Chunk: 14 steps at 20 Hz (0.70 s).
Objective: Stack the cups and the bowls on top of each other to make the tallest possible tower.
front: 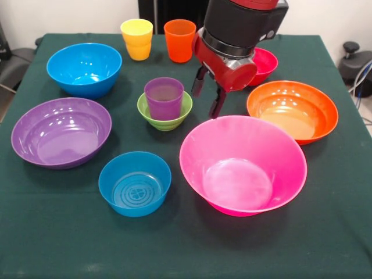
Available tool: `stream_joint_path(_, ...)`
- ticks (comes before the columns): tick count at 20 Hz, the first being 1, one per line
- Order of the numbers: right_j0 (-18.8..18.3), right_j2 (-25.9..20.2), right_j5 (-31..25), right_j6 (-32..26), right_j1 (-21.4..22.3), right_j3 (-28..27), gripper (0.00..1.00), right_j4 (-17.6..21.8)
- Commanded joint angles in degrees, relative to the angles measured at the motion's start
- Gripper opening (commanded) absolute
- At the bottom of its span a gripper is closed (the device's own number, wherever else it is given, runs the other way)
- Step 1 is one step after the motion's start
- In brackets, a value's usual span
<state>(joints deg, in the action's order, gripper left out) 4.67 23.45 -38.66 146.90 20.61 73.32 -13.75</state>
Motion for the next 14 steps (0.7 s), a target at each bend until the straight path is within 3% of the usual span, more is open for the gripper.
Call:
stream_joint_path(1, -0.52, -6.25, 2.30, -0.02, 0.65, 4.97, 1.00, 2.81)
stream_joint_path(6, -0.46, -6.23, 2.30, 0.39, 0.76, 5.23, 1.00, 2.49)
stream_joint_path(14, 1.71, -4.82, 2.05, 10.24, 1.54, 8.79, 1.00, -2.55)
